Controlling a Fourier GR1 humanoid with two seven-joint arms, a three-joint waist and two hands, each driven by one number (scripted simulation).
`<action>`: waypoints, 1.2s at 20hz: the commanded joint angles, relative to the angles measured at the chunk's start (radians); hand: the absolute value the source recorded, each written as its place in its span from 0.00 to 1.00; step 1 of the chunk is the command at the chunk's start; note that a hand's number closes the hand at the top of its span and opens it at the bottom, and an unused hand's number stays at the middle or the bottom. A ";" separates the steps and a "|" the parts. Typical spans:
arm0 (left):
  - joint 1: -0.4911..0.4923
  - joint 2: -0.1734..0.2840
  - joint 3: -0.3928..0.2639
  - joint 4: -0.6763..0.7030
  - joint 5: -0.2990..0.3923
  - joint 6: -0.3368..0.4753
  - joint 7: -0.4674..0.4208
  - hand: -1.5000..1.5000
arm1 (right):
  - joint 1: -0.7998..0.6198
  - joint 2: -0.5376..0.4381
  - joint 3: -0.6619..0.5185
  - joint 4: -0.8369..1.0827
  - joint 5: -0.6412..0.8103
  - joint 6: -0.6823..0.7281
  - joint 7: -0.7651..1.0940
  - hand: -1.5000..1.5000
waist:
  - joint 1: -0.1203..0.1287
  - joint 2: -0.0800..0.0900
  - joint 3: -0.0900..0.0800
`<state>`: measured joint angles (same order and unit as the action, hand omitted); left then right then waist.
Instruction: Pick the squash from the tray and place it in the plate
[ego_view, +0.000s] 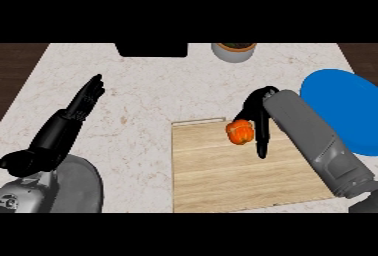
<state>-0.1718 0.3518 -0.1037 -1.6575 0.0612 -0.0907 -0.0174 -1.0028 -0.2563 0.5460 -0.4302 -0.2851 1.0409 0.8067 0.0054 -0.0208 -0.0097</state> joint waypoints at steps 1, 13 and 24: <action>0.001 -0.001 0.030 0.029 0.007 -0.009 -0.013 0.50 | 0.084 0.019 0.010 -0.017 -0.004 0.045 0.076 0.00 | -0.016 0.015 0.009; 0.036 -0.017 0.003 -0.044 -0.002 -0.021 0.036 0.50 | 0.174 0.048 0.071 -0.081 0.023 0.063 0.067 0.00 | -0.004 0.016 0.009; 0.039 -0.018 0.028 0.025 -0.020 -0.036 -0.040 0.50 | 0.322 0.000 0.104 -0.334 0.097 0.022 -0.038 1.00 | -0.020 0.018 0.010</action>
<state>-0.1353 0.3385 -0.0729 -1.6545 0.0514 -0.1205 -0.0364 -0.8184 -0.2939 0.6040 -0.7307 -0.2114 1.0691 0.7900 -0.0082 -0.0412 -0.0208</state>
